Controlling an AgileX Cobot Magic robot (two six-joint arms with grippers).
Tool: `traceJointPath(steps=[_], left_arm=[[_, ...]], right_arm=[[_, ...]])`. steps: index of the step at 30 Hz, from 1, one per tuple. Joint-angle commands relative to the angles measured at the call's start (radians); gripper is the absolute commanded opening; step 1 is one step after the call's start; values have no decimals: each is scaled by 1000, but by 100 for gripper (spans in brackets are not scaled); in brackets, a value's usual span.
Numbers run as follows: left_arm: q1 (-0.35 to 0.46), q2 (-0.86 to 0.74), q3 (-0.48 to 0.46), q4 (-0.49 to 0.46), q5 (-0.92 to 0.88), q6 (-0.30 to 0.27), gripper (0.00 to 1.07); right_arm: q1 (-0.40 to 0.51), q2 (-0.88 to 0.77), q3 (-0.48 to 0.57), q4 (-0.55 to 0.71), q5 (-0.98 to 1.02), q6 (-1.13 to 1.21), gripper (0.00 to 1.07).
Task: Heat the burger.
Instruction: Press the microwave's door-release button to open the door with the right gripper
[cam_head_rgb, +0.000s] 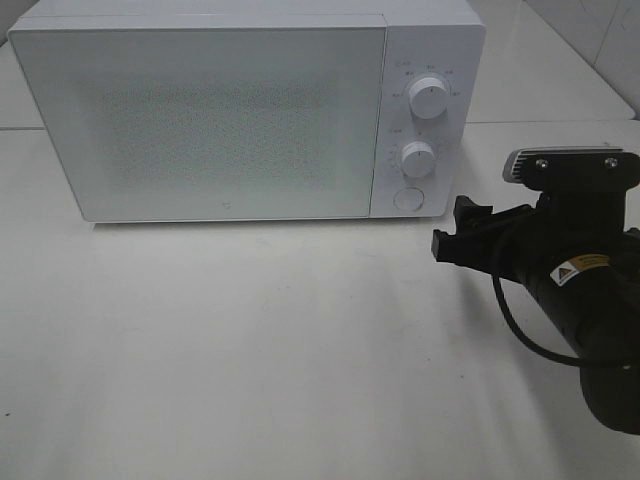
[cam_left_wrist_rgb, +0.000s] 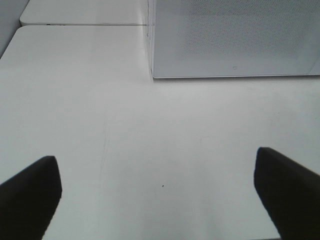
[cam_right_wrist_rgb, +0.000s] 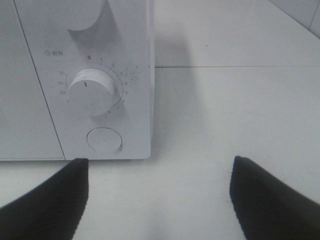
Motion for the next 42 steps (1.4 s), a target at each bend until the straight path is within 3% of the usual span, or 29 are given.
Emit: traceJointPath(steps=[1,14,25,27,30,38,40,42], left_arm=[[3,-9,3,-5,-5,0,100],[3,-9,3,-5,-5,0,100],[3,-9,3,-5,-5,0,100],[3,-9,3,-5,-5,0,100],[3,-9,3,-5,-5,0,100],[3,-9,3,-5,-5,0,100],[3,-9,3,-5,-5,0,100],[3,-9,3,-5,-5,0,100]], right_arm=[[4,-3,-22,8,-144,-23,75],[4,-3,-44,10,-77,39,75],[4,-3,-44,10,53,621,71],[4,-3,-43,10,91,833,68],[4,-3,-43,10,94,880,67],[4,-3,-43,9,122,1250,54],[4,-3,-43,9,140,1358,38],[4,-3,-43,9,142,1387,34]])
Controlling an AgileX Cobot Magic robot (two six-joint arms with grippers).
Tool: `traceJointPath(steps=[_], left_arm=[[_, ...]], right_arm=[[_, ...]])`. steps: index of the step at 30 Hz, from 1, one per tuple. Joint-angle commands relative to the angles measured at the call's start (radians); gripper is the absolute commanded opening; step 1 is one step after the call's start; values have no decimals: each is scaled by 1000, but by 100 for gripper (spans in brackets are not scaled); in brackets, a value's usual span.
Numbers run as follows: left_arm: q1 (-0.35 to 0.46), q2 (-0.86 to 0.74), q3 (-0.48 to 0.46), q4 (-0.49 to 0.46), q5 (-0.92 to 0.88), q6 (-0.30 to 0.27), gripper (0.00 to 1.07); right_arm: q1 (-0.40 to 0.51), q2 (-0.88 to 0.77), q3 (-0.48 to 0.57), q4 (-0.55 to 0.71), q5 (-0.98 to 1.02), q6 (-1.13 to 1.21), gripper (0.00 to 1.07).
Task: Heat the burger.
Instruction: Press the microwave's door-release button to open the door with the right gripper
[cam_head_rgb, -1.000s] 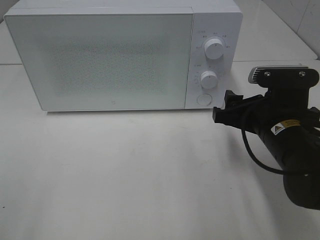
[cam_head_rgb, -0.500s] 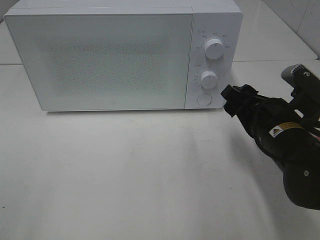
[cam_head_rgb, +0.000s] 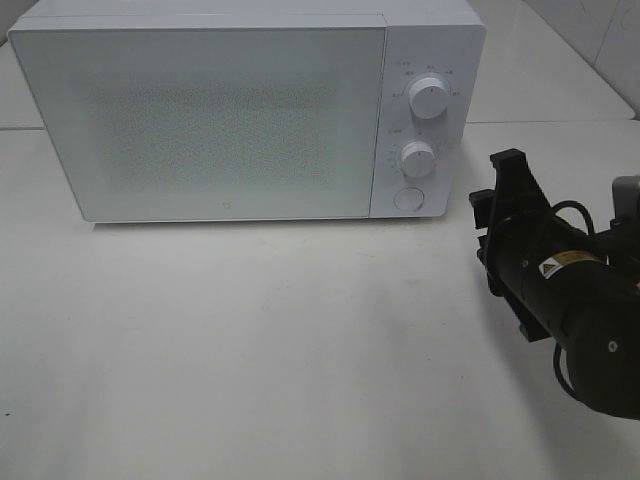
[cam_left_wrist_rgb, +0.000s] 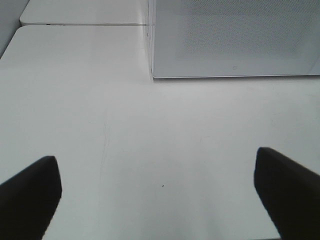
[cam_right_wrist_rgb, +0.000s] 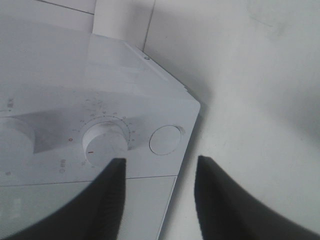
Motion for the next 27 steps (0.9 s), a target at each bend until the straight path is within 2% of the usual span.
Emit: traceJointPath(steps=[1,4,6,8,9,15,19,27], left_arm=[[3,-9,3,-5,-5,0,100],[3,-9,3,-5,-5,0,100],[3,-9,3,-5,-5,0,100],[3,-9,3,-5,-5,0,100],[3,-9,3,-5,-5,0,100],[3,-9,3,-5,-5,0,100],[3,-9,3,-5,-5,0,100],[3,-9,3,-5,-5,0,100]], right_arm=[[4,-4,-7,-1,15,139,25],[4,-4,-7,-1,15,152,22],[4,-4,-7,-1,15,173,8],[4,-4,-7,-1,15,173,6],[4,-4,-7,-1,17,173,1],[4,-4,-8,-1,19,173,0],[0,3,-43,-4,94,169,0],[0,106,-126,-26,82,199,0]])
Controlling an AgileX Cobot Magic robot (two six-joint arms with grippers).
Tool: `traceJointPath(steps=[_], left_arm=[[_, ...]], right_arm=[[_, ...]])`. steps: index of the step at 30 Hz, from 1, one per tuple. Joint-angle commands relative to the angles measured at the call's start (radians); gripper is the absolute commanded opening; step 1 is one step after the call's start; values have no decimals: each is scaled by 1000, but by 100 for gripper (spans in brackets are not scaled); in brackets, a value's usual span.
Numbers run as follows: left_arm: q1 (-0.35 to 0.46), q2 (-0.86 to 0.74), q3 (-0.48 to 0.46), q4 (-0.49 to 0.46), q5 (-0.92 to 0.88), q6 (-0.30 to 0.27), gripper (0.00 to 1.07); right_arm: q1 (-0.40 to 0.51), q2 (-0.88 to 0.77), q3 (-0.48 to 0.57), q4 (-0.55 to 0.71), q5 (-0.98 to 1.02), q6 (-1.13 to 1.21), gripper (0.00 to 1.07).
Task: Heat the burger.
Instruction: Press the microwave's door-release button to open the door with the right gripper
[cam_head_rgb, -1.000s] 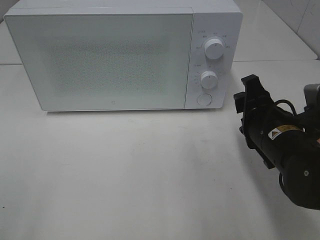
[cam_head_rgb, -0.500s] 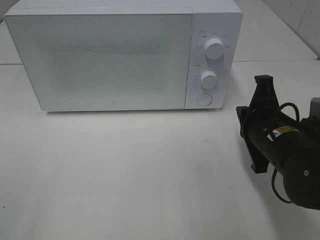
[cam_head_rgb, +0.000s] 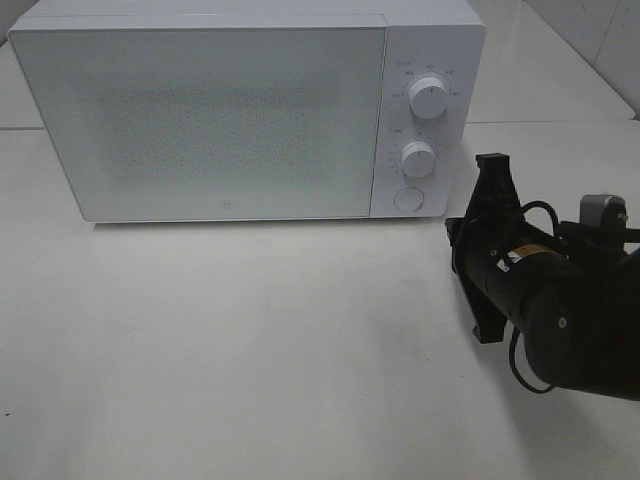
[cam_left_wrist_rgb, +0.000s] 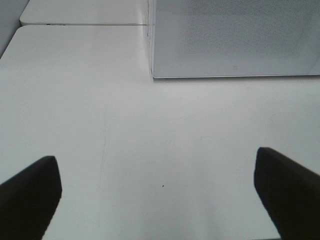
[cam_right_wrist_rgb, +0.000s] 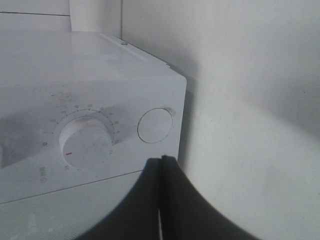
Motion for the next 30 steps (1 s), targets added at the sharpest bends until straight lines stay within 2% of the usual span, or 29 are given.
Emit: traceJointPath(steps=[1,5,17,30], left_arm=[[3,-9,3,-5,-5,0,100],[3,-9,3,-5,-5,0,100],[3,-9,3,-5,-5,0,100],[3,-9,3,-5,-5,0,100]], right_arm=[[0,35,-51,-48,2,28,0],[-2,63,-85,-71,7,29,0],[-130,140,-216,-234,127,53,0],[-186,214,-308,-271,162,93,0]])
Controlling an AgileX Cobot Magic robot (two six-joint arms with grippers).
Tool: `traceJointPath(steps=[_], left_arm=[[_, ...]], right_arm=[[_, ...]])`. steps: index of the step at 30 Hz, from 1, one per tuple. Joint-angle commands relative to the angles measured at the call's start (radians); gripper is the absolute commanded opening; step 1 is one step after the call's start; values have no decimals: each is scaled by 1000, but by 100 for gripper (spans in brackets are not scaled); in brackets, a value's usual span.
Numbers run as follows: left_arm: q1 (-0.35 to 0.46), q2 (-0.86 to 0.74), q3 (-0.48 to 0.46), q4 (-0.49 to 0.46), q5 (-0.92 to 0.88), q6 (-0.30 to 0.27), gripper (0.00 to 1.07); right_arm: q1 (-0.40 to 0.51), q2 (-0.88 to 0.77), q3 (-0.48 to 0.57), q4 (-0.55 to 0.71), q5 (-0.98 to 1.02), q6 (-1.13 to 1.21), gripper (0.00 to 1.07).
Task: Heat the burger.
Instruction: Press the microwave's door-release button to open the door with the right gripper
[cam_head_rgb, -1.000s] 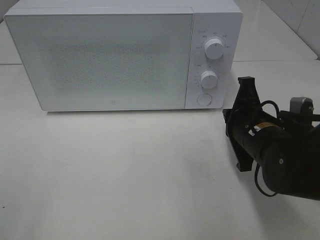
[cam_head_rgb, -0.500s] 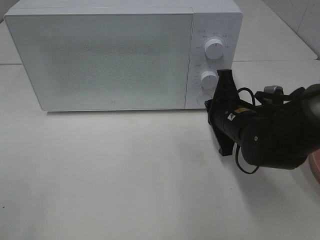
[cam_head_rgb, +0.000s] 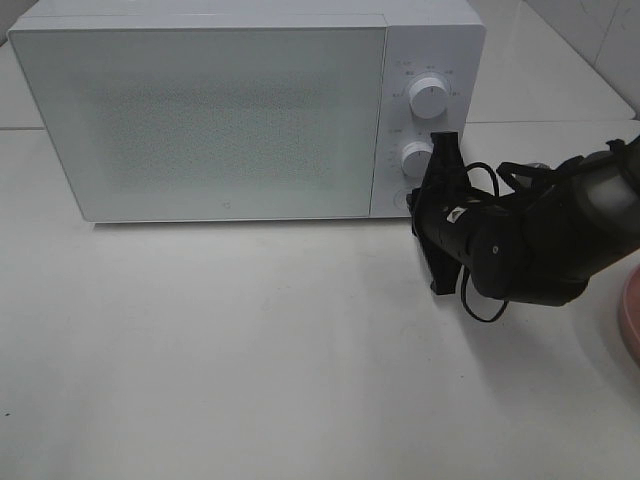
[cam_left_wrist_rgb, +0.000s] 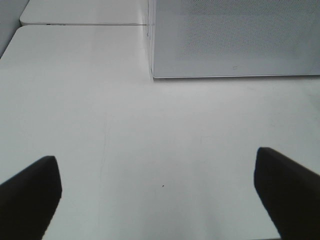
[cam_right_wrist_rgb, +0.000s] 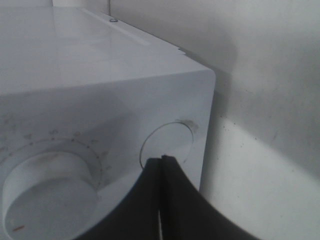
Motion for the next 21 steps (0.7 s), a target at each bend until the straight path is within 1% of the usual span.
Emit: traceJointPath(steps=[1,6,16,19,21], left_arm=[[3,-9,3,-5,-5,0,100],[3,-9,3,-5,-5,0,100],[3,-9,3,-5,-5,0,100],[3,-9,3,-5,-5,0,100],[3,-9,3,-5,-5,0,100]], right_arm=[[-11,8,-27,-22,21,9,0],[-11,34,-54,-26,52,18,0],[-34,54,-93,-17,42,13,0],[-34,54,-99,15,26,-8,0],[-34,54,-100,35,-49,-21,0]])
